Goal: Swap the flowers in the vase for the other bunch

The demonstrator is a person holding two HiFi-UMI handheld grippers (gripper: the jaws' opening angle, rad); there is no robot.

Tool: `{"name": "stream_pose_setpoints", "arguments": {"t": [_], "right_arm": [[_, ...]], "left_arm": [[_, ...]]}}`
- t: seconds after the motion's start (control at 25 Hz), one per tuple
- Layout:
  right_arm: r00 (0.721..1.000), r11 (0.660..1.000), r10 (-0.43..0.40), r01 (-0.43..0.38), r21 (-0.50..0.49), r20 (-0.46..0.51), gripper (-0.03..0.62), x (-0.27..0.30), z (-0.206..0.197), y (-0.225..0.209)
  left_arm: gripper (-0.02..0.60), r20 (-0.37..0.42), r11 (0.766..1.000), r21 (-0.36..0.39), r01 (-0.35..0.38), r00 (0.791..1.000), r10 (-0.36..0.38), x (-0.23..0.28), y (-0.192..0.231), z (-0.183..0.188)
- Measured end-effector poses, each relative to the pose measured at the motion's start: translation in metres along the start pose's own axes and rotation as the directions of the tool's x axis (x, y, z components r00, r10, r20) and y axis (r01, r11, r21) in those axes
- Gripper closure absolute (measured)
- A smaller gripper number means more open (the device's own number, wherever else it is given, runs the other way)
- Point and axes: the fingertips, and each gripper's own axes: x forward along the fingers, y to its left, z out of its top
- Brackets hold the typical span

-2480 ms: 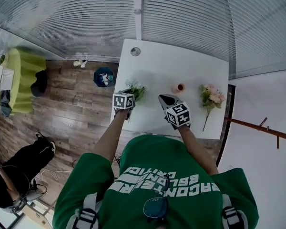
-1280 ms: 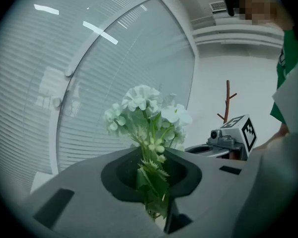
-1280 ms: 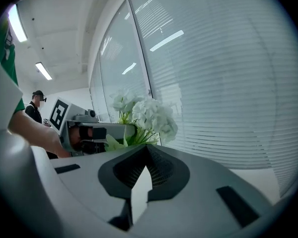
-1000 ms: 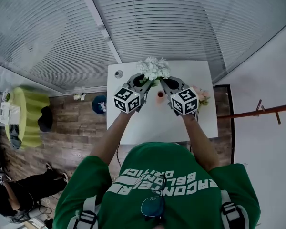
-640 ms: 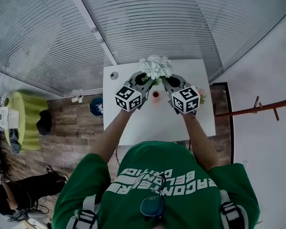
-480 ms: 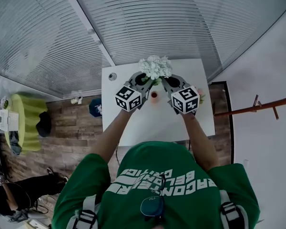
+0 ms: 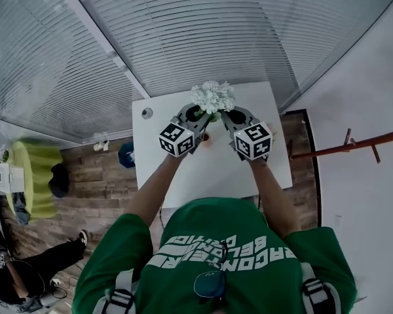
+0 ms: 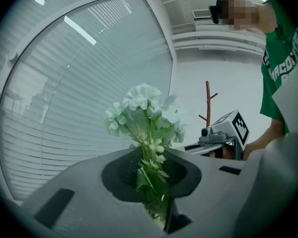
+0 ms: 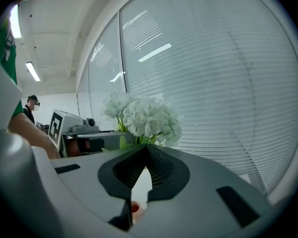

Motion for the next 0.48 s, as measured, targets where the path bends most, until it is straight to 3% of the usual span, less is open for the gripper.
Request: {"name": "stream_pose_setpoints", "arguments": {"t": [0.48], "right_arm": [[0.999, 0.999, -0.019, 0.020, 0.029, -0.047, 0.582, 0.016, -0.012, -0.034]], "left_arm": [[0.517, -0.008, 0.999, -0.048, 0.025, 1.000, -0.026, 0.029, 0.019, -0.018]]}}
